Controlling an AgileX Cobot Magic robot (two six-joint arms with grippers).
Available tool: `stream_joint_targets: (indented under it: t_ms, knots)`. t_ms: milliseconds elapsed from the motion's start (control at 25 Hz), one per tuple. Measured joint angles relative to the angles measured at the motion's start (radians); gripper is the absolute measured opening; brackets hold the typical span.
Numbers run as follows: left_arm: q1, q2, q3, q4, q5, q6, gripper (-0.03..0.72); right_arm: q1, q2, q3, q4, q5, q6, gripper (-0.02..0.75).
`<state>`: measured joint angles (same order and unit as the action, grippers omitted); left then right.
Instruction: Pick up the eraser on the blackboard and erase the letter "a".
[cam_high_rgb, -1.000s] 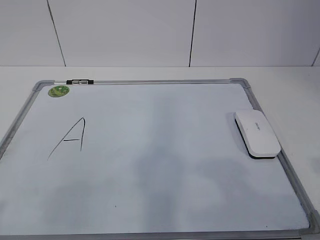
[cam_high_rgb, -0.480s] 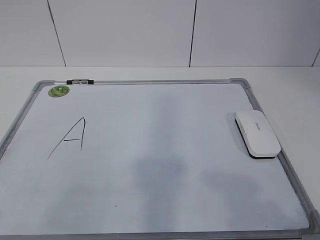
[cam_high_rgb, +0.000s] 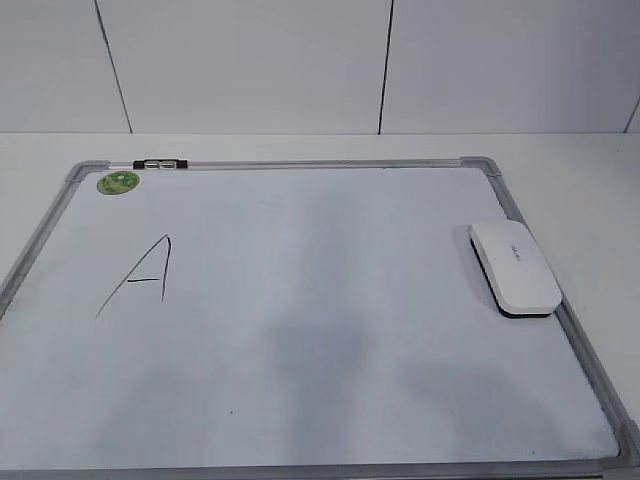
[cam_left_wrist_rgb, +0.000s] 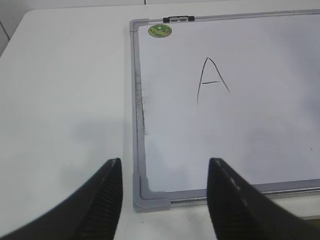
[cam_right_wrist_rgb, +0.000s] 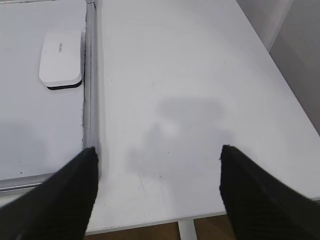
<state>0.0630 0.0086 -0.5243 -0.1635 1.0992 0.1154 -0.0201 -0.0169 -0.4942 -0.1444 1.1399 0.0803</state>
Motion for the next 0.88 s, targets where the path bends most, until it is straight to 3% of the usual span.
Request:
stream_joint_targets:
  t_ms: [880]
  knots:
    - [0.000,0.000,0.000,0.000,0.000,-0.002,0.389,0.000,0.000,0.000,0.000,0.000,0.000,0.589]
